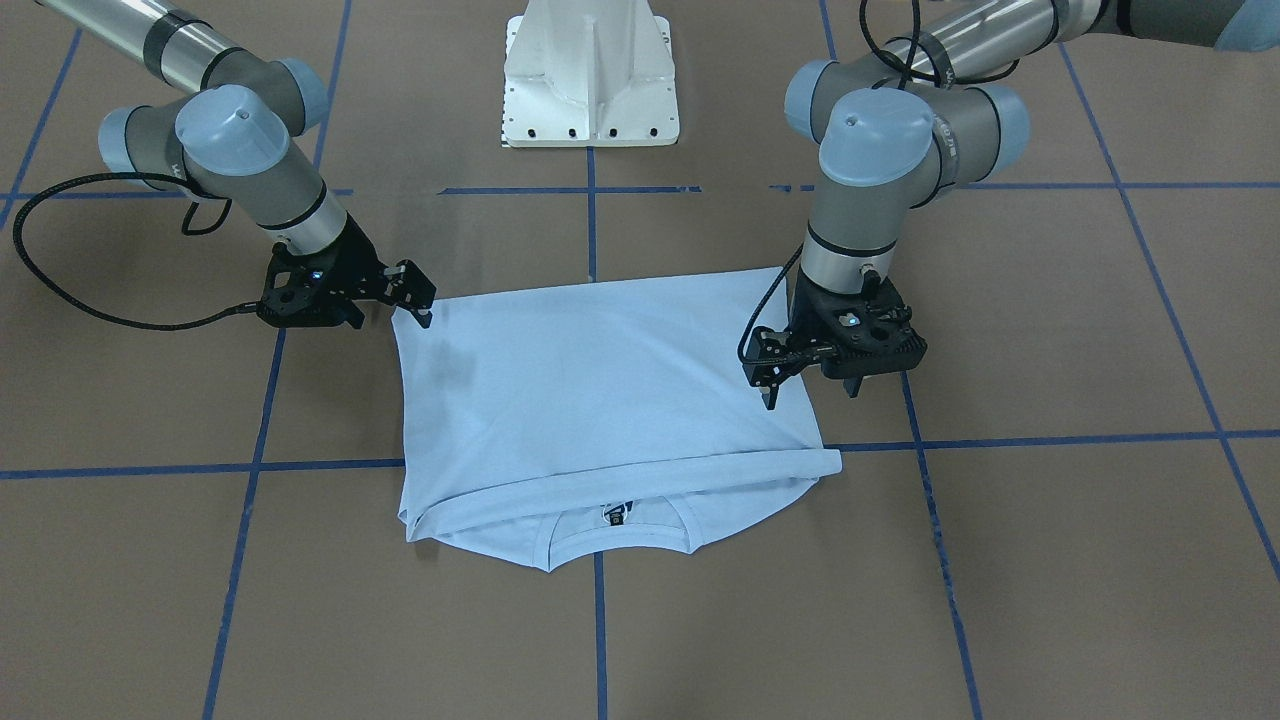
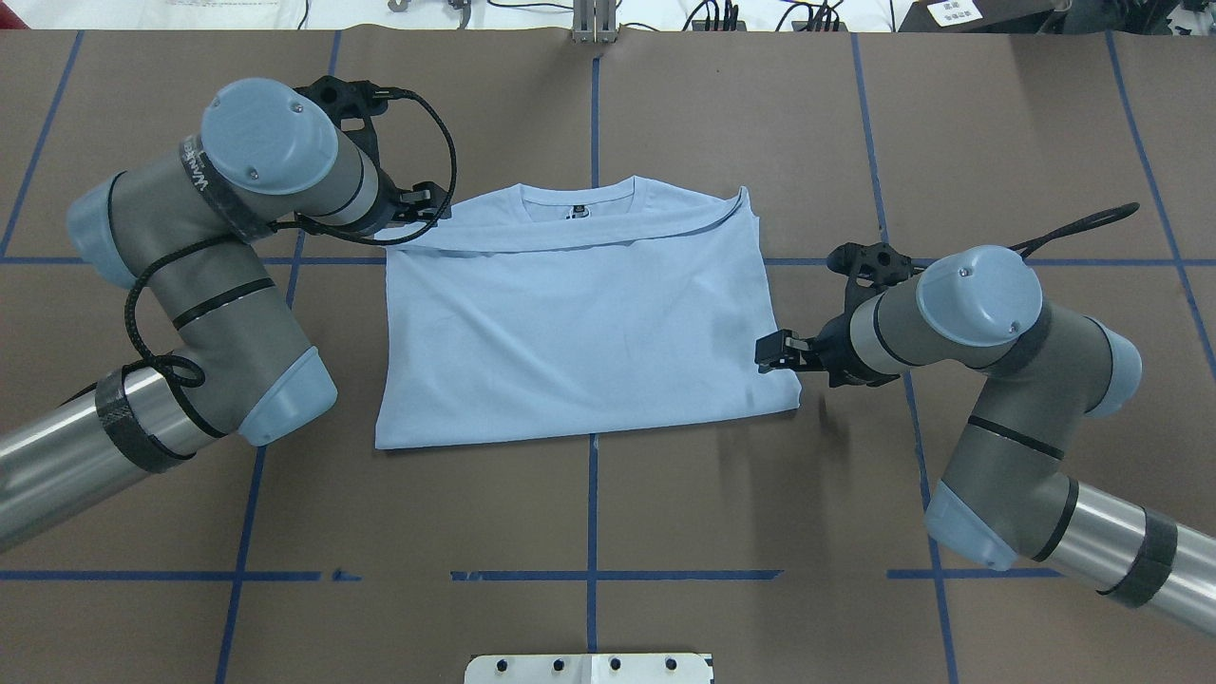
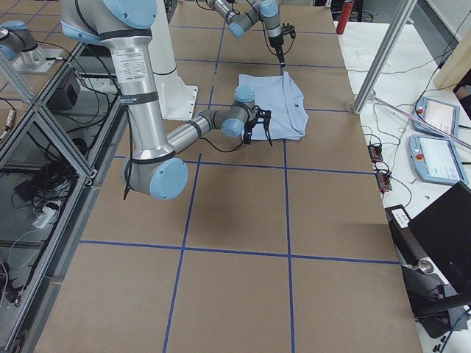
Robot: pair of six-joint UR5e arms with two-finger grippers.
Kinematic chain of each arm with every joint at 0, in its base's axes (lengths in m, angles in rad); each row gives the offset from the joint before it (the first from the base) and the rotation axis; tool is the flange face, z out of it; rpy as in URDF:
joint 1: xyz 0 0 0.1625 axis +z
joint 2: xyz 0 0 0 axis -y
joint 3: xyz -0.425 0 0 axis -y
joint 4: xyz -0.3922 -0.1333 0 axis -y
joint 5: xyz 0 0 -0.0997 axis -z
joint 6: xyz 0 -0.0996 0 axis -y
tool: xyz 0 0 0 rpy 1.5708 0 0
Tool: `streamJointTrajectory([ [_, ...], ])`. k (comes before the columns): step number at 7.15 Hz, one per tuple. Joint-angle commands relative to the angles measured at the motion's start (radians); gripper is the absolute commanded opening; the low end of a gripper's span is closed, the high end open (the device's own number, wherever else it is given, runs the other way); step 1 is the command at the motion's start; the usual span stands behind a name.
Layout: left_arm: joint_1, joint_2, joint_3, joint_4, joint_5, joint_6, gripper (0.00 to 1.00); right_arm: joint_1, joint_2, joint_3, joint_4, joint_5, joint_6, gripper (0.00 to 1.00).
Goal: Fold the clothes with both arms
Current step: 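Move the right gripper to the folded shirt's side edge while the left gripper holds position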
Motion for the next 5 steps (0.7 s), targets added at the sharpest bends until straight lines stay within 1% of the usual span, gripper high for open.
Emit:
streamJointTrajectory([
  [1, -0.006, 0.011, -0.021, 0.017, -0.030, -0.001, 1.00, -0.029, -0.008, 0.000, 0.000, -0.006, 0.000, 0.96],
  [2, -0.006, 0.037, -0.041, 0.015, -0.031, 0.007, 1.00, -0.034, -0.004, 0.002, 0.000, -0.004, -0.001, 0.66],
  [3, -0.004, 0.051, -0.066, 0.014, -0.030, 0.008, 1.00, -0.034, -0.007, 0.003, 0.000, 0.002, -0.001, 0.26],
  [4, -0.003, 0.051, -0.066, 0.015, -0.030, 0.008, 1.00, -0.034, -0.005, 0.003, 0.002, 0.003, -0.001, 0.00],
  [5, -0.003, 0.051, -0.067, 0.015, -0.031, 0.008, 1.00, -0.034, -0.008, 0.003, 0.000, 0.006, -0.005, 0.00],
])
